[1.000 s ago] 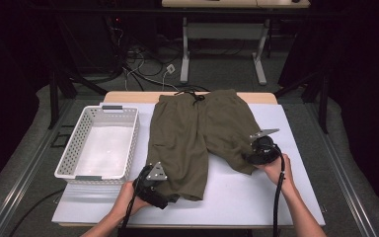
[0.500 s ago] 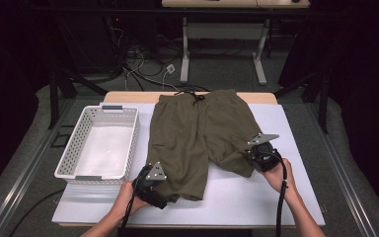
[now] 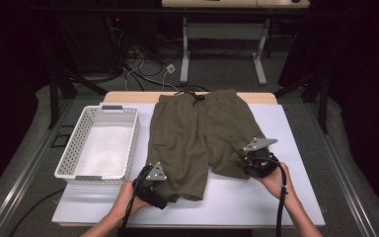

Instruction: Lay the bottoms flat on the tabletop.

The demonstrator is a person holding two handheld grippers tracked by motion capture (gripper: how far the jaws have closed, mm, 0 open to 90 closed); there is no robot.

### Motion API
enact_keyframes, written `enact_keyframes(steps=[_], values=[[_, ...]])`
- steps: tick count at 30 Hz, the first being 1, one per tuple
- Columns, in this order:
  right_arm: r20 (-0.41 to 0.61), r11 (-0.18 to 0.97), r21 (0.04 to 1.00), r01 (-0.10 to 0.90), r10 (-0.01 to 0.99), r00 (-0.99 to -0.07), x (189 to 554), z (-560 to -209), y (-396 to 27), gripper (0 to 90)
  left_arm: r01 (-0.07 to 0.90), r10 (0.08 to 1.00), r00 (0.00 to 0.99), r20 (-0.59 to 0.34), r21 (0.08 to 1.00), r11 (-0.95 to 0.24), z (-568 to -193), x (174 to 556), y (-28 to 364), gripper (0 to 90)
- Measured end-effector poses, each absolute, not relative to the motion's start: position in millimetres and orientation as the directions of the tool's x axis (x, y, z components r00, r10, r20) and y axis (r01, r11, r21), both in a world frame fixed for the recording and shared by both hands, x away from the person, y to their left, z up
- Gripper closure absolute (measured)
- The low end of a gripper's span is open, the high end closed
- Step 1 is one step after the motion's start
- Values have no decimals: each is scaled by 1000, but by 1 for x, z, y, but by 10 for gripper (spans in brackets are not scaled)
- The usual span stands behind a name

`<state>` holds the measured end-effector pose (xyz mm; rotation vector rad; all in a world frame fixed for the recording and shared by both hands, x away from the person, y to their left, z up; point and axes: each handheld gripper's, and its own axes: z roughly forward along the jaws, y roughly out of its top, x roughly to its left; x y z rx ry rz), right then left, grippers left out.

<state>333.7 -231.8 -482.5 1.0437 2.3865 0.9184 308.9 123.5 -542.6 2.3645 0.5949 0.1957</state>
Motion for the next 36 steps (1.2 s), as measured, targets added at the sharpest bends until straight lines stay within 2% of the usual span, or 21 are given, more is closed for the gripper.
enact_keyframes(steps=[6,9,17,20,22,25,30,36], values=[[-102,444,754,485,808,-580,344,-475,-243,643,362,462,887,-19,651,-667,-543,309,121,119],[-131,448,732,514,833,-538,356,-480,-247,651,361,461,887,-18,650,-669,-543,309,121,119],[-101,482,678,555,809,-579,385,-507,-233,586,360,456,890,-22,645,-673,-545,310,118,119],[-106,497,656,568,806,-583,391,-513,-226,657,359,453,891,-21,643,-677,-545,310,118,119],[-126,504,650,568,809,-574,391,-516,-225,790,359,455,890,-21,645,-674,-545,309,119,119],[-131,491,646,585,826,-548,390,-516,-229,889,361,458,889,-21,648,-671,-544,310,120,118],[-152,473,641,604,850,-505,386,-513,-235,900,360,459,888,-19,650,-669,-543,309,122,119],[-151,418,683,598,883,-444,362,-498,-245,900,361,462,887,-16,649,-670,-543,309,123,118]])
